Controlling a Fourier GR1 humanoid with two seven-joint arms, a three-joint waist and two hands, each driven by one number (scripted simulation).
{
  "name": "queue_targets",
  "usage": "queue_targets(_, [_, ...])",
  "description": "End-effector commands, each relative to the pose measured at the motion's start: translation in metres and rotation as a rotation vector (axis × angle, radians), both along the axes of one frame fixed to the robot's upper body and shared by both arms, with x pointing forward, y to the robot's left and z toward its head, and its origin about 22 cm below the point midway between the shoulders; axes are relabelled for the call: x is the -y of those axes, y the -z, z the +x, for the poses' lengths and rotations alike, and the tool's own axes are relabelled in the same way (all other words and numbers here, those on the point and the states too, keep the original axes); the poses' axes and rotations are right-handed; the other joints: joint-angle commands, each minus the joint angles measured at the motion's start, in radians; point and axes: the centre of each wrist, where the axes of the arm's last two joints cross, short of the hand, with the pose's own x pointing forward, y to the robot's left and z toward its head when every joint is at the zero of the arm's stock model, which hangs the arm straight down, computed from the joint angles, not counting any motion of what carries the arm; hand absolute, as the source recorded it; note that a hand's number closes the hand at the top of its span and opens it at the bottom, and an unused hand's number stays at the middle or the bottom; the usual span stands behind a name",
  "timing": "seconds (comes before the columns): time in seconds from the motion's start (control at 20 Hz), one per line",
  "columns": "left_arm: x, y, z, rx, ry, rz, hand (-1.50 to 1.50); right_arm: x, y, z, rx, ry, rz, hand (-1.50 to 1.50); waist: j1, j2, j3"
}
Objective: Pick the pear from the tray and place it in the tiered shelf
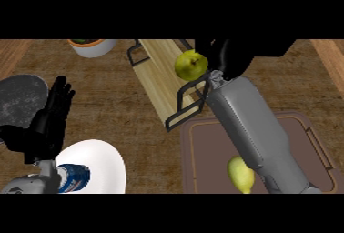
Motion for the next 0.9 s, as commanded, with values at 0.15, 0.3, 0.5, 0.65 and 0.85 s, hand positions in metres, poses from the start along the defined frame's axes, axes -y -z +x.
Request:
queue_targets(0.15, [-0.010,0.002,0.008,-0.002,0.011,-0.017,0.00,0.012,0.017,0.016,0.042,0.099,0.263,-1.50,0.007,0.011,0.000])
queue_targets(0.3, [0.004,-0.002,0.002,-0.018,-0.007,0.003,0.00,0.016,0.033,0.021,-0.014,0.078,0.265,-1.50,0.001,0.007,0.001])
queue_targets(0.5, [-0.013,-0.021,0.004,0.002,-0.012,0.008,0.00,0.027,0.038,0.028,0.022,0.031,0.296,-1.50,-0.006,0.006,0.001])
queue_targets(0.65, [-0.001,-0.002,0.003,0.004,0.004,-0.006,0.00,0.016,0.037,0.037,0.070,0.015,0.293,-1.50,0.002,0.009,0.000])
queue_targets(0.85, [-0.004,0.016,-0.008,0.003,-0.025,0.007,0.00,0.014,0.004,0.030,0.172,-0.051,0.349,-1.50,-0.013,0.003,0.000])
